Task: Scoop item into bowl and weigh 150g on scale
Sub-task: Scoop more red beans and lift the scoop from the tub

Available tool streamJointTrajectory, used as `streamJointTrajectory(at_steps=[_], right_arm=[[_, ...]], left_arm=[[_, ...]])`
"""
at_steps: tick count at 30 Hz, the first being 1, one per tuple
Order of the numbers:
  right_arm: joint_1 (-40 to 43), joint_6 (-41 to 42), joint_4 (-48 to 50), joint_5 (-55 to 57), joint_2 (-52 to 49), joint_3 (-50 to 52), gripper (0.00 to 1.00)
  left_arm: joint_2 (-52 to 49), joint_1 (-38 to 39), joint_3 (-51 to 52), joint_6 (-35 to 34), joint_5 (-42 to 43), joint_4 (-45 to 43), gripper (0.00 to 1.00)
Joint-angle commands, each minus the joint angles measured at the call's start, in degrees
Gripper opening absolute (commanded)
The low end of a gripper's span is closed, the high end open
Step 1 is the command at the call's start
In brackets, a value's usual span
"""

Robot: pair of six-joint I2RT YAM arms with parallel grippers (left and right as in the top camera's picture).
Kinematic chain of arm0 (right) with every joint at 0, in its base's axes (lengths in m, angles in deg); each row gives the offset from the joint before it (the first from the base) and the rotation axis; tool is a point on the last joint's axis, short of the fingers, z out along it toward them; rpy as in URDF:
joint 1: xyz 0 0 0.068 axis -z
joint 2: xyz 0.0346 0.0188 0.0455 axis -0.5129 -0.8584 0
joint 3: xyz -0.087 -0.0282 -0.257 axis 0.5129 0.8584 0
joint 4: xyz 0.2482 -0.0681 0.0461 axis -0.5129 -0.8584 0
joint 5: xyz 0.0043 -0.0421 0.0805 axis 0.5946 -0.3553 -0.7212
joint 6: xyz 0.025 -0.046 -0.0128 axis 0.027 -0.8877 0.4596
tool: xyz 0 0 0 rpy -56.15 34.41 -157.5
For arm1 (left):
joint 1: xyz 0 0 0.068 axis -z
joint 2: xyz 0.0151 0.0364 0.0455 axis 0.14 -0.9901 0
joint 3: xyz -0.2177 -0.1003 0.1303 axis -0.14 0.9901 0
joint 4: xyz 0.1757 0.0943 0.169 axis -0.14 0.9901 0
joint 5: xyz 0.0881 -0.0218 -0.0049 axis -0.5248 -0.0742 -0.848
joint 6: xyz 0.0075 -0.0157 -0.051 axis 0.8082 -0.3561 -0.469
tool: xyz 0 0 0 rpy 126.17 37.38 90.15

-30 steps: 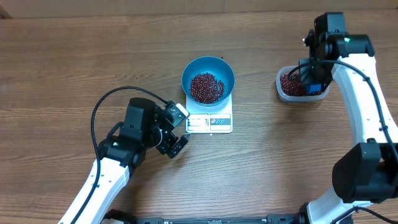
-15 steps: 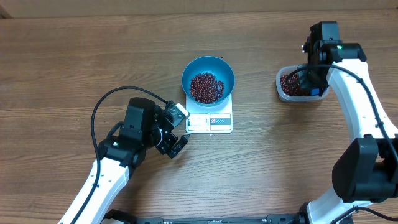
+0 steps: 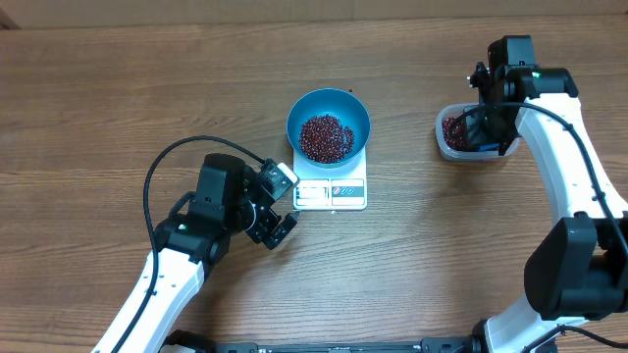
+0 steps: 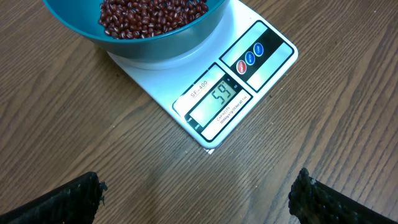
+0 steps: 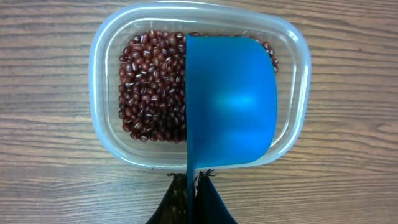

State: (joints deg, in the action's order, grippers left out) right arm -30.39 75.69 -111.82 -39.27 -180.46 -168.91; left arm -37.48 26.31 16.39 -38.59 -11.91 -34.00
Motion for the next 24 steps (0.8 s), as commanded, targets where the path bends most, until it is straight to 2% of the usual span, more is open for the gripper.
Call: streamJointTrajectory(at_steps=[1,9,24], right_arm=[[-0.09,-0.35,-0.04,-1.51,-0.04,1.2,0.04],[-0.74,-0.31,1.55,-1.81,-0.09,2.21,0.04],[-0.87,-2.01,-0.24,-15.02,-0.09,2.21,0.04]], left_arm=[[-0.46,-0.24,0.31,1.07,0.07,0.0,0.99],[-0.46,-0.24,0.31,1.07,0.07,0.0,0.99],[-0.46,-0.24,0.31,1.07,0.07,0.0,0.99]])
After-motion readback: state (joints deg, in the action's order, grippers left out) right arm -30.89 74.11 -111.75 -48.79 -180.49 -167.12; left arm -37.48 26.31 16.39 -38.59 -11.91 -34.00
